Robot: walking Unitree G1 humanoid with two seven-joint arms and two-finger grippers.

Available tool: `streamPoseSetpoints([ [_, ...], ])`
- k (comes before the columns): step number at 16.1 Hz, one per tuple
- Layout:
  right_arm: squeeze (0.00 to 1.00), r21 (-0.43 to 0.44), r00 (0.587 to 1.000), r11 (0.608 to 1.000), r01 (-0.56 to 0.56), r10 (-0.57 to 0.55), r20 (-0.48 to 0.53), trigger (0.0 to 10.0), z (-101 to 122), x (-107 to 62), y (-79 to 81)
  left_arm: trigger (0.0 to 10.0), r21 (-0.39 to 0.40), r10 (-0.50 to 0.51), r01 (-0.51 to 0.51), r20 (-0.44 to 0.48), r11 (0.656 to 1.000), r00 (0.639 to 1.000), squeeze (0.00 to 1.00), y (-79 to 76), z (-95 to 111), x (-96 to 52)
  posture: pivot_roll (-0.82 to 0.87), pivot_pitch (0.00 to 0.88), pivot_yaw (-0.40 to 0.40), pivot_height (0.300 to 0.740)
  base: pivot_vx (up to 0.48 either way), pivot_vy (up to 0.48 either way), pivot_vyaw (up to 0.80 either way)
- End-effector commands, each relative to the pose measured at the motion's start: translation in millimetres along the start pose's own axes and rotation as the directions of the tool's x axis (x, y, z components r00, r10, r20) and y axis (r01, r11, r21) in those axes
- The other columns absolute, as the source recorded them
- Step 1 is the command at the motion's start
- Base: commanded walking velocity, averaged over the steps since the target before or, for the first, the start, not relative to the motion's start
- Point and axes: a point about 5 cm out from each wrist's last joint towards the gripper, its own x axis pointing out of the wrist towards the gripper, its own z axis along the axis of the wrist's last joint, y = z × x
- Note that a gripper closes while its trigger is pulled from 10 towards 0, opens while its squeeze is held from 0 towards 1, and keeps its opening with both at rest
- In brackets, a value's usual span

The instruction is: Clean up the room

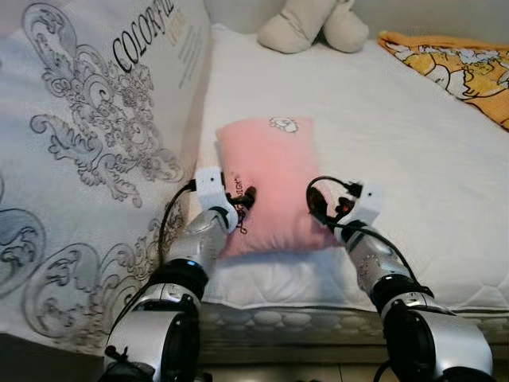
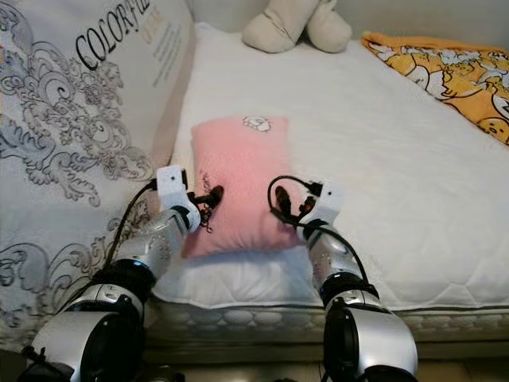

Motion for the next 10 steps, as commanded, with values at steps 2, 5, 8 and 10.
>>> streamPoseSetpoints([
  [2,0.00,-0.003,1.000,1.000,0.003,-0.004,-0.031,10.0,-1,3.3,6.2,10.0,0.042,-0.040,0.042,-0.049,0.998,0.998,0.00,-11.0,-7,2.3,0.09,0.035,-0.031,0.740,0.000,0.000,0.00],
  [5,0.00,0.000,0.999,1.000,0.009,-0.009,-0.040,6.9,-2,5.6,11.2,10.0,0.060,-0.055,0.059,-0.064,0.996,0.996,0.00,-13.9,-9,3.7,0.09,0.034,-0.033,0.740,0.000,0.000,0.00],
  [8,0.00,0.070,1.000,0.998,0.008,-0.006,-0.029,0.0,0,7.2,14.5,0.0,0.049,-0.075,0.079,-0.081,0.996,0.994,0.00,-16.5,-10,4.3,0.08,0.033,-0.032,0.740,0.000,0.000,0.00],
  [10,0.00,0.152,0.999,0.988,0.035,-0.029,-0.041,0.0,-2,7.3,13.6,0.0,0.046,-0.088,0.094,-0.113,0.995,0.990,0.00,-21.3,-13,4.8,0.08,0.031,-0.030,0.740,0.000,0.000,0.00],
])
